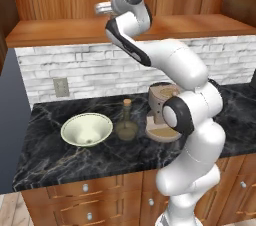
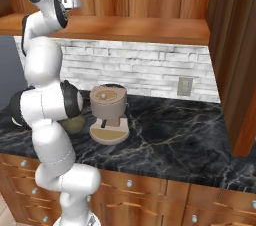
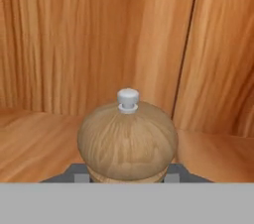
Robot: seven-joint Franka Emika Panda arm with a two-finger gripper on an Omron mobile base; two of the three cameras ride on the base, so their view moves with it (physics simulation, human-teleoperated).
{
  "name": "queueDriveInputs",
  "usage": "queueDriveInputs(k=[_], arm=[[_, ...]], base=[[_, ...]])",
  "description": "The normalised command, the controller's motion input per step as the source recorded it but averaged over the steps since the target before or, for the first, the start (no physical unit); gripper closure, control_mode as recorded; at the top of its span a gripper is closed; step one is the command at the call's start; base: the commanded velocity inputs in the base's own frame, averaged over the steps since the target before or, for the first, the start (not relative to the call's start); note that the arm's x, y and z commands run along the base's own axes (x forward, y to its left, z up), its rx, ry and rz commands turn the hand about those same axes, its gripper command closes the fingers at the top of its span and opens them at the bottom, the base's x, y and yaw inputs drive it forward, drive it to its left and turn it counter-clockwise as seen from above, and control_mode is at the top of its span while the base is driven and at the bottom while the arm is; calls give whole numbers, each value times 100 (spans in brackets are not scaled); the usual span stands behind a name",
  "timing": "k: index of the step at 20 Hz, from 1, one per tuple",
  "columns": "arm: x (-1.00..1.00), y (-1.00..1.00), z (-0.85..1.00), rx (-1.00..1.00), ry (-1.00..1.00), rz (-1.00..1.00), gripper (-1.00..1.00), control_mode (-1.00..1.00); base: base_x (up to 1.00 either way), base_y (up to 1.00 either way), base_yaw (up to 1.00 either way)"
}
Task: Retrieve the bottle and the shaker from the cabinet and place them next to the mixing bowl on the counter. Then add garlic from the fridge to the mixing bowl.
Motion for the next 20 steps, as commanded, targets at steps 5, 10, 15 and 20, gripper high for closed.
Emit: queueDriveInputs(k=[5,10,15,20], arm=[[-74,-15,19,4,-7,-14,100,-100],[-72,-2,68,12,11,-18,100,-100],[-91,0,17,3,13,-16,100,-100],[-100,0,-10,0,1,-9,100,-100]], base=[[0,0,0],[0,0,0],[0,0,0],[0,0,0]])
